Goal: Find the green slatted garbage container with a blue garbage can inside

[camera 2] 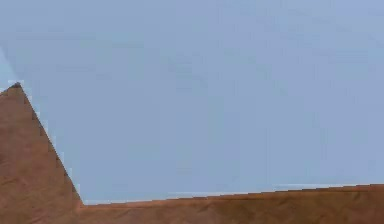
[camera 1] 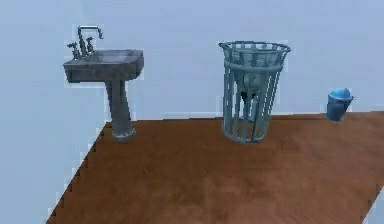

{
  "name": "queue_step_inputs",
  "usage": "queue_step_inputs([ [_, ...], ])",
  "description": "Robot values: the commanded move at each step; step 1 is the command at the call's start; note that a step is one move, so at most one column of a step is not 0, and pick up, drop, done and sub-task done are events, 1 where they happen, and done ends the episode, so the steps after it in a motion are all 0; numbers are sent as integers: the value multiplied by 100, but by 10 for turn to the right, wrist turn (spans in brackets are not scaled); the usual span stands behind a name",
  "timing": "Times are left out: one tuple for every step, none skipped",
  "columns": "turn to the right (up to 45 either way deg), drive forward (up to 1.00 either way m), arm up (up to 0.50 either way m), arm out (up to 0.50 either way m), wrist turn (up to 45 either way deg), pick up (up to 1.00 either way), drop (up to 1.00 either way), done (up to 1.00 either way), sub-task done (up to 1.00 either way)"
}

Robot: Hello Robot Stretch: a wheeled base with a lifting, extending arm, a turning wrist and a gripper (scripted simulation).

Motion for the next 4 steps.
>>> queue_step_inputs([
  [0,100,0,0,0,0,0,0,0],
  [90,0,0,0,0,0,0,0,0],
  [0,40,0,0,0,0,0,0,0],
  [210,0,0,0,0,0,0,0,0],
])
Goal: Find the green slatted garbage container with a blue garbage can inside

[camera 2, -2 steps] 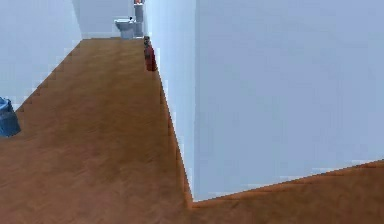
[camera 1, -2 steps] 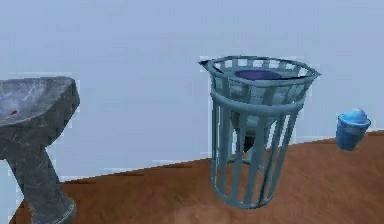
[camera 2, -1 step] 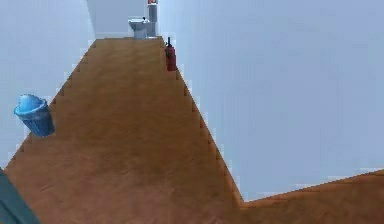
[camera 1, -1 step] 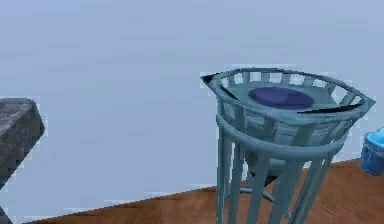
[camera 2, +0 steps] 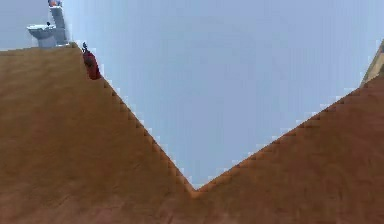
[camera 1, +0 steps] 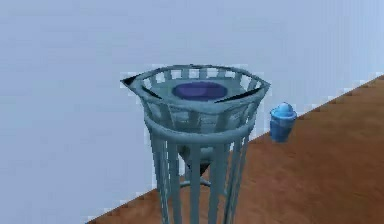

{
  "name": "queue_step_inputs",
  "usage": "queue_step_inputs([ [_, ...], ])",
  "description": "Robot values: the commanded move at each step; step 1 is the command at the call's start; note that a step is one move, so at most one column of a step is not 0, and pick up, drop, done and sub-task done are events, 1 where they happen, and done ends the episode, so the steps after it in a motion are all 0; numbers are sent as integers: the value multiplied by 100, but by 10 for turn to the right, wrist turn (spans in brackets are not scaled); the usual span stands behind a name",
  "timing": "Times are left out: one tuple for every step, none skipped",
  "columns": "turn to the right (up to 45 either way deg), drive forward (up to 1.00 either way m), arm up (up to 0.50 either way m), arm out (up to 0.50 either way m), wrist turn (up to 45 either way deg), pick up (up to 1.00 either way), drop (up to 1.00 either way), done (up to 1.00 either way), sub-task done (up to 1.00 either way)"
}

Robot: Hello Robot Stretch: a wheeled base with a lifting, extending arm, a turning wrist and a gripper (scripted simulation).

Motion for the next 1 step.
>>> queue_step_inputs([
  [0,0,0,0,0,0,0,100,0],
])
